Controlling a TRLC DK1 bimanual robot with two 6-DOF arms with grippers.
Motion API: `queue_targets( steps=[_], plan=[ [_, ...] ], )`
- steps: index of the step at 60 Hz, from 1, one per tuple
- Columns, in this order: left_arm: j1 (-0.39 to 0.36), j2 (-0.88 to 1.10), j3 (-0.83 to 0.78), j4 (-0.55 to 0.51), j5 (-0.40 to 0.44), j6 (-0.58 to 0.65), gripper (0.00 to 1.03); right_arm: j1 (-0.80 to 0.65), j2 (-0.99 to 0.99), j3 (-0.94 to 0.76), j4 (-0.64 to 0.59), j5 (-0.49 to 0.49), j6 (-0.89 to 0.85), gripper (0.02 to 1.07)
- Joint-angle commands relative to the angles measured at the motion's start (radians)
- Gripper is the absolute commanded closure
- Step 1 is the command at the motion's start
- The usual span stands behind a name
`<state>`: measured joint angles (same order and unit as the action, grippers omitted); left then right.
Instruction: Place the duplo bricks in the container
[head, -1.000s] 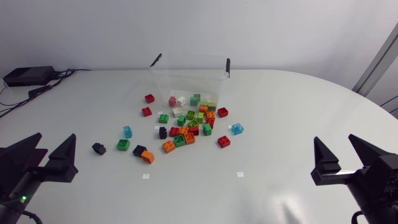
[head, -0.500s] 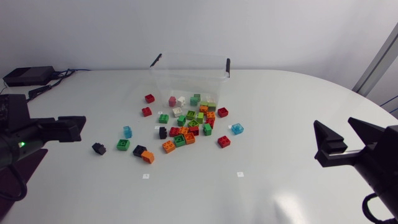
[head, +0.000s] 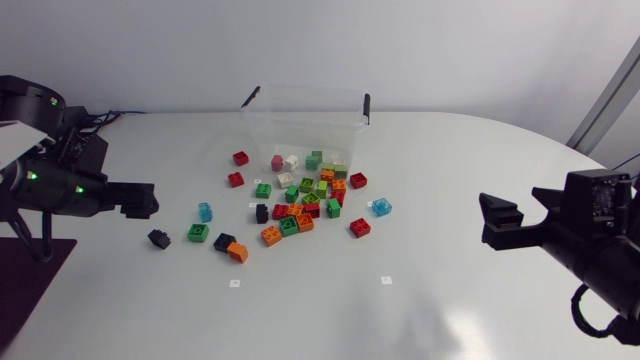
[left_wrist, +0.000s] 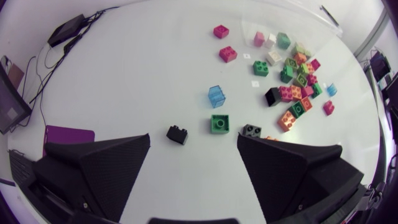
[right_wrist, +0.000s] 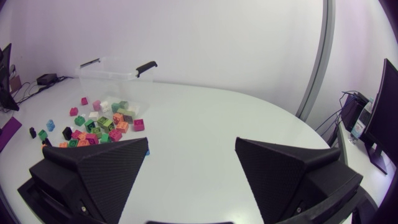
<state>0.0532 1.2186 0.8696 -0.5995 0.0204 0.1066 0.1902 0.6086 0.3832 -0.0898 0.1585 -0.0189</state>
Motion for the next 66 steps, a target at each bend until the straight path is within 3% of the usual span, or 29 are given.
queue_targets(
  steps=[1, 18, 32, 38, 50, 57, 66],
  plan=[
    [0.025, 0.071, 0.054, -0.029, -0.002, 0.131, 0.06, 0.009, 0.04, 0.045, -0.034, 0.013, -0.001, 0.06],
    [0.112, 0.32, 0.152, -0.1, 0.023, 0.309, 0.06, 0.025, 0.24, 0.183, -0.203, 0.01, -0.007, 0.07],
    [0.077, 0.452, 0.175, -0.111, 0.052, 0.433, 0.1, 0.091, 0.306, 0.237, -0.298, 0.003, -0.127, 0.07],
    [0.074, 0.513, 0.201, -0.111, 0.052, 0.476, 0.14, 0.087, 0.365, 0.264, -0.347, -0.051, -0.158, 0.07],
    [0.079, 0.568, 0.232, -0.102, 0.053, 0.527, 0.14, 0.084, 0.415, 0.267, -0.341, -0.073, -0.179, 0.07],
    [0.089, 0.622, 0.263, -0.098, 0.053, 0.562, 0.14, 0.063, 0.441, 0.261, -0.311, -0.178, -0.237, 0.07],
    [0.105, 0.661, 0.286, -0.083, 0.055, 0.578, 0.22, 0.064, 0.471, 0.276, -0.311, -0.186, -0.246, 0.07]
  ],
)
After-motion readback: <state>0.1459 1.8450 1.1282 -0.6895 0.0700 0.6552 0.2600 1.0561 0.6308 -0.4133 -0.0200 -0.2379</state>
